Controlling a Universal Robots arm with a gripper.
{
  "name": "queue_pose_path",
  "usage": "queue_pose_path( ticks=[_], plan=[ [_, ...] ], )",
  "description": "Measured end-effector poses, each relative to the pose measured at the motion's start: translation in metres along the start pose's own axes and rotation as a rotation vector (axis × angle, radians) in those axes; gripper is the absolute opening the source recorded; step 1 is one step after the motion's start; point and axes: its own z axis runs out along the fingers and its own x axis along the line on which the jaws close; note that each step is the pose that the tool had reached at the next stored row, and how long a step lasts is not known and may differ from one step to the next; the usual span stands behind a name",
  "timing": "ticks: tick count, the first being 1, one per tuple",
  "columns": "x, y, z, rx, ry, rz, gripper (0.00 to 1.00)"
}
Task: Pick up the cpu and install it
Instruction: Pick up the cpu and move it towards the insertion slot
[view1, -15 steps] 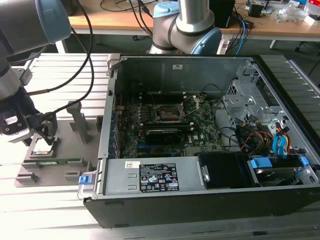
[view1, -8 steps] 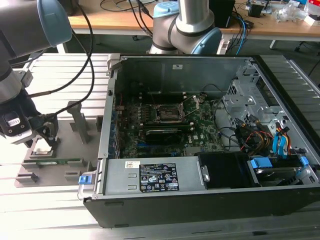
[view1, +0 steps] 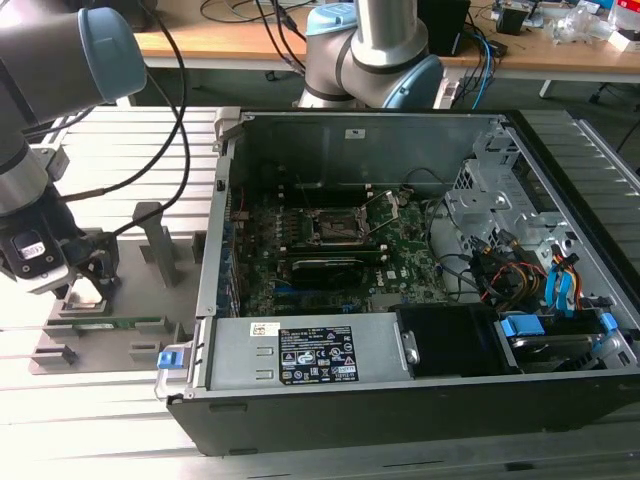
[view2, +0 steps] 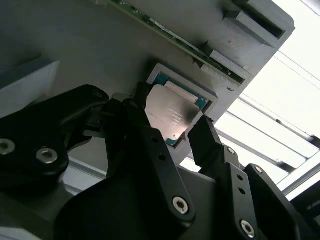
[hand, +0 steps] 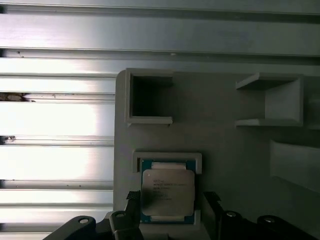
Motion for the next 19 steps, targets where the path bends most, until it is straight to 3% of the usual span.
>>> queue_pose_path(
  ticks=[7, 9, 19],
  plan=[
    [0.0012, 0.0012, 0.0016, -0.0001, 0.0000, -0.005, 0.60],
    [0.0012, 0.0012, 0.0017, -0.0001, 0.0000, -0.005, 0.68],
    [0.0013, 0.0044, 0.0098, -0.0001, -0.0001, -0.007, 0.68]
  ],
)
